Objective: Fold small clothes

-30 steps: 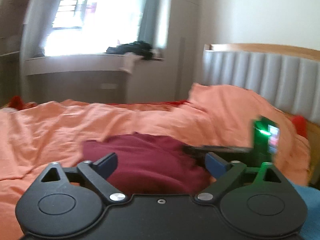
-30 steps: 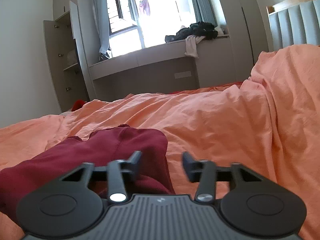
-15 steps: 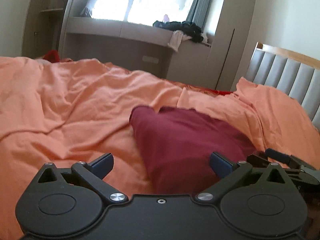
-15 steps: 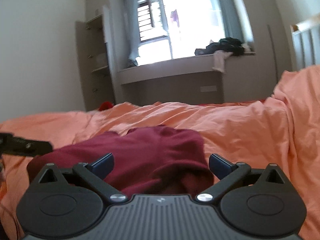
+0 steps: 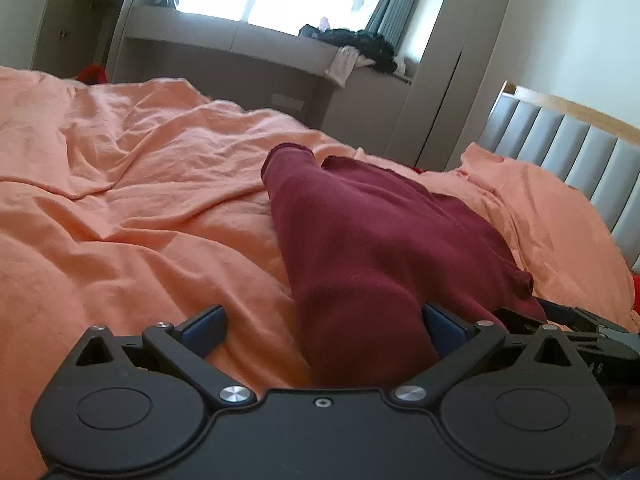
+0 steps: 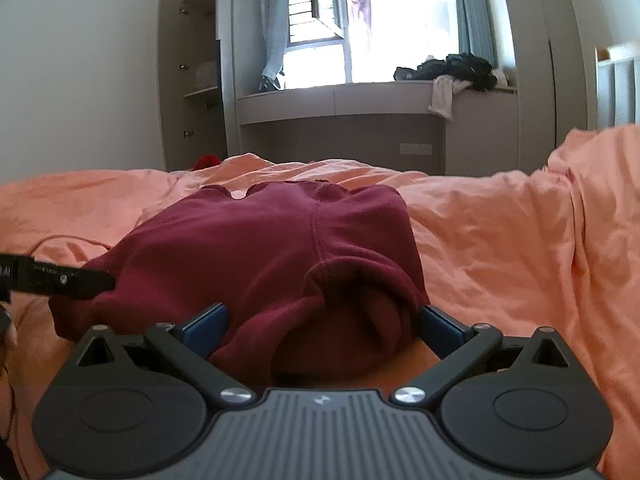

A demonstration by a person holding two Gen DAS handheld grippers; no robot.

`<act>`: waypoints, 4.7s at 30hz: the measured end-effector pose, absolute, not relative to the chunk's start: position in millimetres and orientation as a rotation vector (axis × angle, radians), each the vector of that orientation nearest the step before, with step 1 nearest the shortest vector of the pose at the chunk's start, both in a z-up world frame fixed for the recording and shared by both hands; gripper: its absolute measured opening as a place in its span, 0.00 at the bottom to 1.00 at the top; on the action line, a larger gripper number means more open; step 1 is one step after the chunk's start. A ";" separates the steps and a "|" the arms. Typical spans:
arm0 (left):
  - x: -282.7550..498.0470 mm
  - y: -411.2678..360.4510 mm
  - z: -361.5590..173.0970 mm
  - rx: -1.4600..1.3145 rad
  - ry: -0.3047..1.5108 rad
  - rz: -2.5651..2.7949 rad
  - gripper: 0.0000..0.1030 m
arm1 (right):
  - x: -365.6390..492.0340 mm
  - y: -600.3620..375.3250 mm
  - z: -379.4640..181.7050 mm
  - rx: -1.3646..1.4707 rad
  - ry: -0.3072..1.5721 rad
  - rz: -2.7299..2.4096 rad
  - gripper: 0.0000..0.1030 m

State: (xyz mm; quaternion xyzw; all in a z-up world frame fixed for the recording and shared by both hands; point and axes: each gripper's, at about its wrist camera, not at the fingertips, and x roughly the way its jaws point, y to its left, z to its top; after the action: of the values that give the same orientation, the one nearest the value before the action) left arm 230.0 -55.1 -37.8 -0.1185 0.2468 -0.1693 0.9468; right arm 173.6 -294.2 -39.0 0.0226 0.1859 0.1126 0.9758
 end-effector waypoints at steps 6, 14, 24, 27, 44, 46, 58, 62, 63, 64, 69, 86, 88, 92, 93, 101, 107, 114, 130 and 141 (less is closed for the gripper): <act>225.3 -56.7 -37.9 -0.218 0.473 -0.341 1.00 | 173.7 -318.3 -25.8 0.197 0.359 0.267 1.00; 224.9 -56.1 -38.8 -0.221 0.459 -0.344 1.00 | 204.1 -377.5 -32.2 0.526 0.389 0.038 1.00; 224.5 -52.2 -42.4 -0.236 0.451 -0.360 1.00 | 190.9 -348.3 -41.6 0.303 0.421 0.000 1.00; 224.8 -52.0 -42.4 -0.237 0.451 -0.360 1.00 | 189.6 -338.9 -34.9 0.249 0.399 -0.002 1.00; 223.5 -51.4 -42.3 -0.243 0.455 -0.358 1.00 | 240.8 -344.8 -15.2 0.398 0.304 0.192 0.30; 223.0 -51.1 -42.2 -0.242 0.453 -0.358 1.00 | 240.8 -335.6 -14.0 0.360 0.296 0.193 0.20; 221.2 -50.4 -42.6 -0.240 0.449 -0.353 1.00 | 211.0 -259.5 -3.0 -0.185 0.156 0.170 0.13; 221.3 -51.9 -40.9 -0.233 0.459 -0.348 1.00 | 226.6 -286.4 -5.0 -0.090 0.229 0.084 0.14; 222.4 -52.9 -39.0 -0.228 0.467 -0.345 1.00 | 231.2 -295.6 -6.9 -0.033 0.260 0.080 0.17; 223.6 -53.6 -37.2 -0.224 0.478 -0.344 1.00 | 235.7 -304.7 -8.9 0.029 0.284 0.088 0.27; 236.4 -57.1 -21.7 -0.188 0.560 -0.354 1.00 | 238.1 -348.6 -15.6 0.399 0.356 0.188 0.68; 278.0 -50.4 -13.5 -0.293 0.587 -0.290 1.00 | 253.1 -341.0 -38.9 0.501 0.453 0.289 0.99; 276.9 -46.9 -23.3 -0.334 0.577 -0.296 1.00 | 252.5 -338.1 -42.0 0.488 0.440 0.286 0.99; 274.1 -45.7 -28.5 -0.343 0.552 -0.307 1.00 | 247.5 -334.7 -47.4 0.485 0.405 0.276 0.99; 273.8 -46.4 -28.7 -0.342 0.550 -0.307 1.00 | 246.9 -333.4 -47.9 0.483 0.400 0.272 0.99; 273.8 -47.3 -28.9 -0.339 0.543 -0.307 1.00 | 245.6 -329.4 -50.6 0.484 0.384 0.250 0.99; 270.9 -47.6 -30.8 -0.335 0.527 -0.303 1.00 | 243.4 -327.2 -51.7 0.486 0.380 0.236 0.99; 268.7 -47.7 -32.1 -0.330 0.518 -0.301 1.00 | 240.8 -321.4 -52.1 0.467 0.370 0.211 0.99; 268.7 -46.8 -33.2 -0.329 0.518 -0.309 1.00 | 235.1 -300.2 -43.5 0.288 0.361 0.146 0.97; 266.2 -44.9 -38.4 -0.324 0.485 -0.315 1.00 | 225.1 -270.3 -33.3 0.037 0.309 0.094 0.96</act>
State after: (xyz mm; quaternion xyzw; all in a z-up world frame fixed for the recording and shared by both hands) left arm 266.2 -44.9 -38.4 -0.1592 0.2382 -0.1545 0.9455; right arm 225.1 -270.3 -33.3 0.0186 0.1539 0.0466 0.9868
